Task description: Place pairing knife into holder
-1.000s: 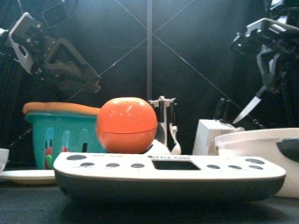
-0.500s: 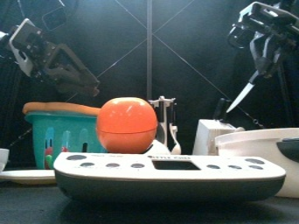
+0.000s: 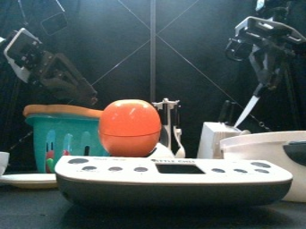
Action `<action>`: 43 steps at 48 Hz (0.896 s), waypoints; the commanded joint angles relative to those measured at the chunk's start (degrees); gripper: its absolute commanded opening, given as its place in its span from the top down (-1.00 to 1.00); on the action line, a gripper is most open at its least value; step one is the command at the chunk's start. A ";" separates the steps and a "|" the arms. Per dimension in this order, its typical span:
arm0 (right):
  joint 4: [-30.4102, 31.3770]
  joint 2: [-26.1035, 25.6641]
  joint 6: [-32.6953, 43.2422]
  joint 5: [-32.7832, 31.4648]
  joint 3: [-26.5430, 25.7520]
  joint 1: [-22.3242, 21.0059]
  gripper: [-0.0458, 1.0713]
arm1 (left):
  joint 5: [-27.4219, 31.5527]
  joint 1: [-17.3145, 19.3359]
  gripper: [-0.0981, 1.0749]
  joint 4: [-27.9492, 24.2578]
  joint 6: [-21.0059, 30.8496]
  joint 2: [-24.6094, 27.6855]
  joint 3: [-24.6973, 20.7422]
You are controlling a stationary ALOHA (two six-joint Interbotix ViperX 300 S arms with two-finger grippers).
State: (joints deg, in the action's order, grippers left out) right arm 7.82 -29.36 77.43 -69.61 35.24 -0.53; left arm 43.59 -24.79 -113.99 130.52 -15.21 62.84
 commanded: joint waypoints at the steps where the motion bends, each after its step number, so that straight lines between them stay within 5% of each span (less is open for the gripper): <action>1: -0.53 -1.05 -0.18 -0.18 -0.97 -0.62 0.17 | 0.26 0.18 -0.61 0.53 -0.09 -0.44 -0.62; 43: 0.09 -1.93 -0.44 1.23 0.09 -2.64 0.17 | 0.18 0.09 -0.61 0.97 -0.09 -0.44 -0.62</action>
State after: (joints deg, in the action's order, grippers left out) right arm 7.65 -31.11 77.08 -69.26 36.74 -2.90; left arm 43.59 -24.79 -112.94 130.52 -15.12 62.84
